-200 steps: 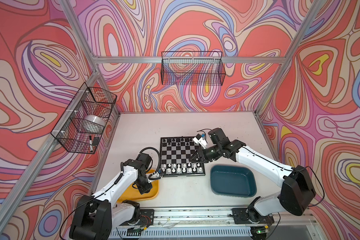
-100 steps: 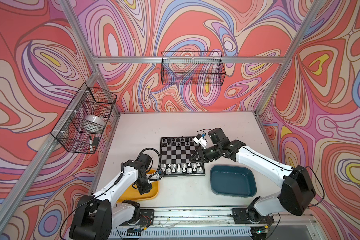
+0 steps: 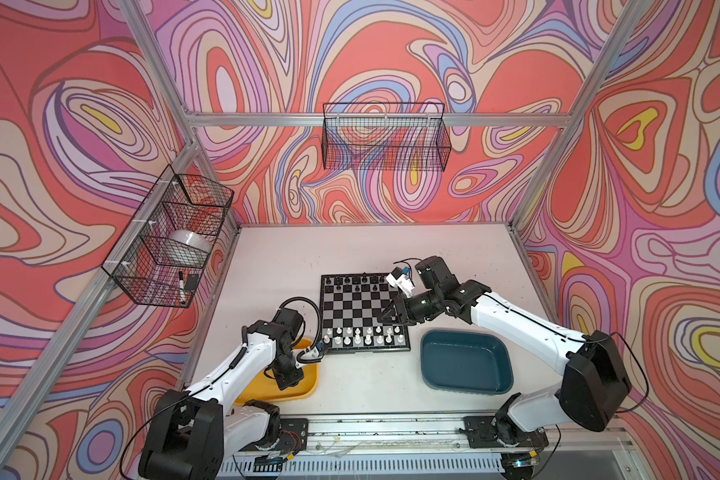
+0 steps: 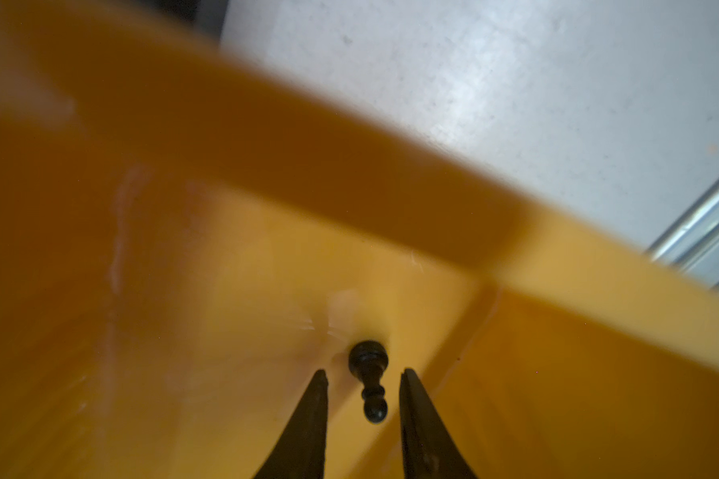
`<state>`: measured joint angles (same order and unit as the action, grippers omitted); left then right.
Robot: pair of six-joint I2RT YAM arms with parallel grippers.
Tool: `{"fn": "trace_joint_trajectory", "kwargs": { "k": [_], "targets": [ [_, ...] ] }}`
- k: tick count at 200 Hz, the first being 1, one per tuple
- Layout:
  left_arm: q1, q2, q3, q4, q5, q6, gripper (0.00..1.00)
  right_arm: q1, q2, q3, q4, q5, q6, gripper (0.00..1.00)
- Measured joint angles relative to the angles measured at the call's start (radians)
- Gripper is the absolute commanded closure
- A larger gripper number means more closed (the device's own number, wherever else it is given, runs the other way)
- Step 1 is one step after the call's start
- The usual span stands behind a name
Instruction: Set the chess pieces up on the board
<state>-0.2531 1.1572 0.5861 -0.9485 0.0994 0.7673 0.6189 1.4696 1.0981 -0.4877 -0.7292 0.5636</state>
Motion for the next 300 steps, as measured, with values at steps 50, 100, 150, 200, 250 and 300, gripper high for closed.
{"fn": "trace_joint_trajectory", "kwargs": {
  "k": [50, 100, 150, 200, 250, 300],
  "targets": [
    [0.000, 0.000, -0.002, 0.005, -0.007, 0.000, 0.74, 0.002, -0.001, -0.013, 0.002, 0.005, 0.000, 0.71],
    [0.000, 0.000, -0.005, 0.007, -0.008, 0.000, 0.84, 0.004, -0.002, -0.019, 0.002, 0.008, 0.000, 0.71],
    [0.000, 0.000, -0.005, 0.009, -0.014, 0.000, 0.89, 0.004, -0.002, -0.023, 0.002, 0.012, 0.000, 0.71],
    [0.000, 0.000, -0.005, 0.008, -0.014, 0.000, 0.91, 0.004, -0.005, -0.027, 0.002, 0.019, -0.001, 0.71],
    [0.000, 0.000, -0.004, 0.008, -0.016, 0.000, 0.91, 0.004, -0.019, -0.032, -0.001, 0.033, -0.002, 0.71],
    [0.000, 0.000, 0.019, 0.003, -0.034, 0.005, 0.92, 0.004, -0.028, -0.032, -0.037, 0.051, -0.024, 0.71]
  ]
}}
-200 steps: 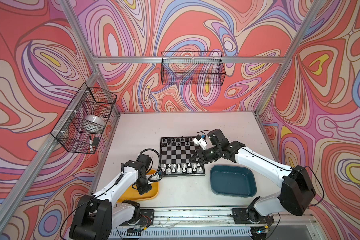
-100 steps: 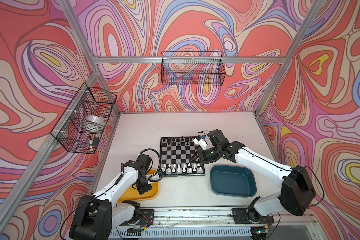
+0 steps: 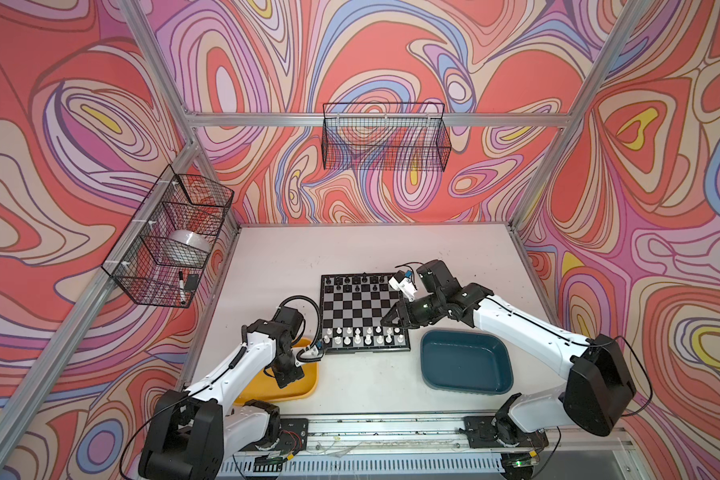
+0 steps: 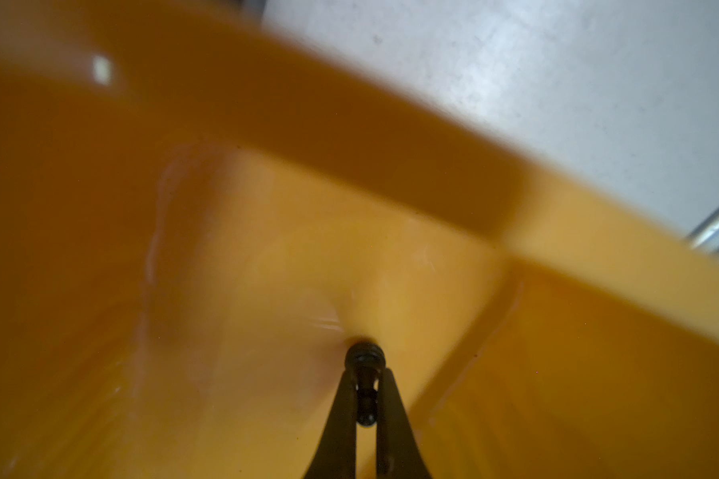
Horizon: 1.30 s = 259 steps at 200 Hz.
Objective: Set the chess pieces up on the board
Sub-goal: 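Close the left gripper on the black pawn in the yellow tray, then lift the black pawn and carry it with the left gripper to the black pawn row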
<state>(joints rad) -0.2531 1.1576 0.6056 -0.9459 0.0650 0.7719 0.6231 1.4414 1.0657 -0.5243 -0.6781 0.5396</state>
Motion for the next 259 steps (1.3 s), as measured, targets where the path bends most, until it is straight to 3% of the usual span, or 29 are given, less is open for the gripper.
{"fn": "trace_joint_trajectory", "kwargs": {
  "k": [161, 259],
  "targets": [
    [0.000, 0.063, 0.249, -0.087, -0.022, -0.017, 0.91, 0.000, -0.013, 0.000, 0.003, 0.009, -0.042, 0.71],
    [0.000, 0.201, 0.489, -0.161, -0.010, -0.088, 0.91, 0.000, -0.069, -0.061, -0.009, 0.049, -0.068, 0.71]
  ]
}}
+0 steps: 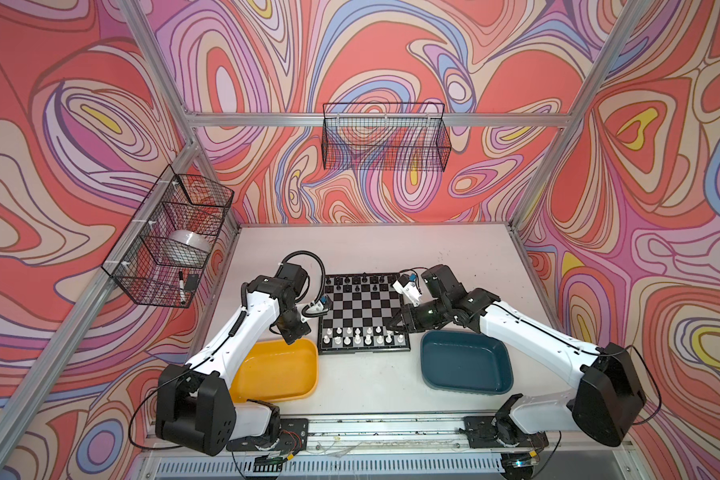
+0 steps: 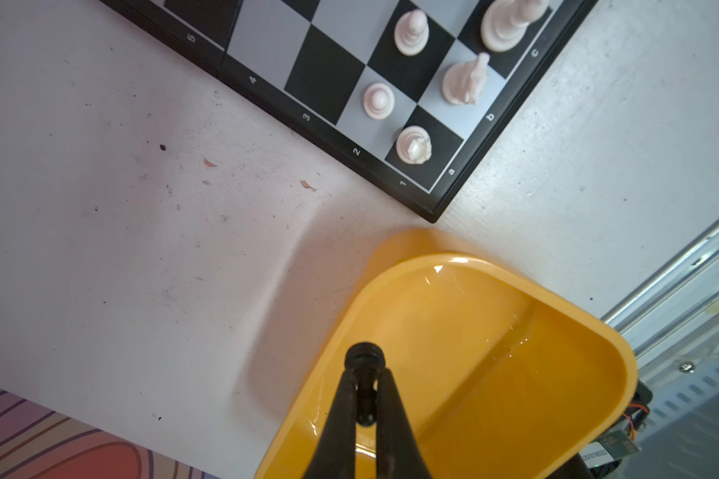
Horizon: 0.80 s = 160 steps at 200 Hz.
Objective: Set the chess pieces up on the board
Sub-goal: 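Lift the black pawn and carry it with the left gripper to the black pawn row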
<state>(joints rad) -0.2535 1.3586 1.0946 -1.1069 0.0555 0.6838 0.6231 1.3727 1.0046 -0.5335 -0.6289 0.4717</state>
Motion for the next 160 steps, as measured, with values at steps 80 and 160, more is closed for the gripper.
{"fn": "trace_joint_trajectory", "kwargs": {
  "k": [80, 160],
  "targets": [
    [-0.063, 0.145, 0.233, -0.018, 0.015, -0.076, 0.90, 0.000, -0.010, -0.019, -0.007, 0.034, -0.013, 0.71],
    [-0.194, 0.431, 0.579, 0.004, 0.041, -0.135, 0.90, 0.000, -0.011, -0.019, -0.065, 0.162, 0.008, 0.72]
  ]
}}
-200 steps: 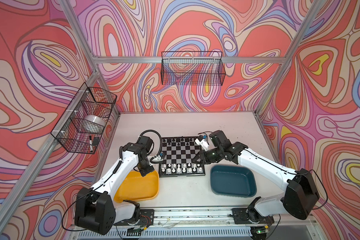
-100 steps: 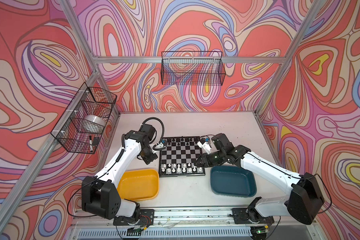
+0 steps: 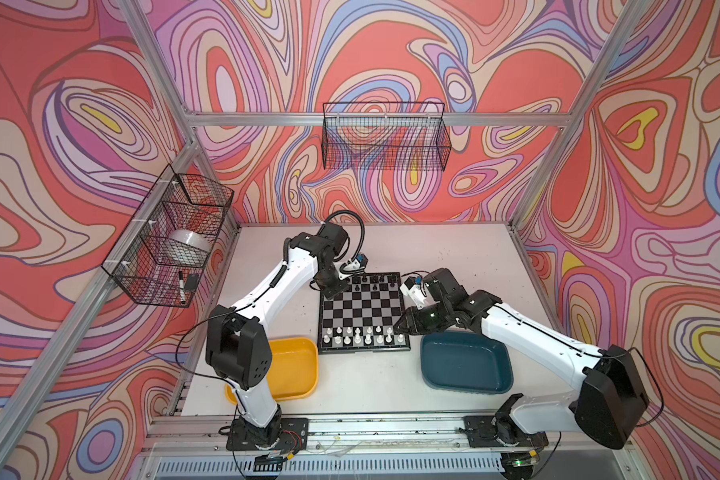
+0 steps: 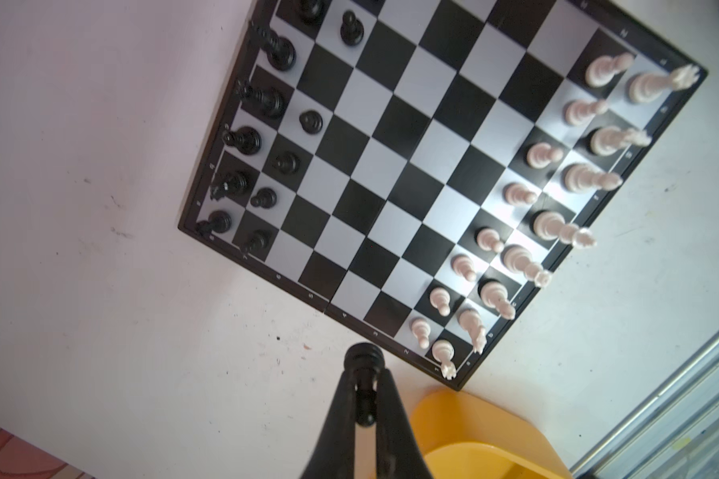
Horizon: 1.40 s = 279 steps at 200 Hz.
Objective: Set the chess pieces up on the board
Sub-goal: 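Lift the black pawn and carry it with the left gripper to the black pawn row, then lower the black pawn with the left gripper onto the last empty pawn square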
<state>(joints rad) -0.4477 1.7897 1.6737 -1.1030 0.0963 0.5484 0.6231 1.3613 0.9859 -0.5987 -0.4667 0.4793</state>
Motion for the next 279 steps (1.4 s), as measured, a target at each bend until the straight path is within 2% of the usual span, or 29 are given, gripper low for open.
{"fn": "trace_joint_trajectory", "kwargs": {
  "k": [39, 117, 177, 279],
  "targets": [
    [-0.035, 0.134, 0.124, 0.035, 0.012, -0.011, 0.90, 0.000, 0.000, 0.000, -0.008, 0.053, 0.035, 0.72],
    [-0.059, 0.299, 0.210, 0.105, 0.034, -0.029, 0.90, 0.000, -0.031, 0.000, -0.046, 0.134, 0.089, 0.72],
    [-0.071, 0.356, 0.242, 0.141, 0.041, -0.037, 0.90, 0.000, -0.086, -0.014, -0.052, 0.171, 0.129, 0.72],
    [-0.084, 0.404, 0.257, 0.179, 0.026, -0.041, 0.90, 0.000, -0.097, -0.040, -0.053, 0.182, 0.141, 0.72]
  ]
}}
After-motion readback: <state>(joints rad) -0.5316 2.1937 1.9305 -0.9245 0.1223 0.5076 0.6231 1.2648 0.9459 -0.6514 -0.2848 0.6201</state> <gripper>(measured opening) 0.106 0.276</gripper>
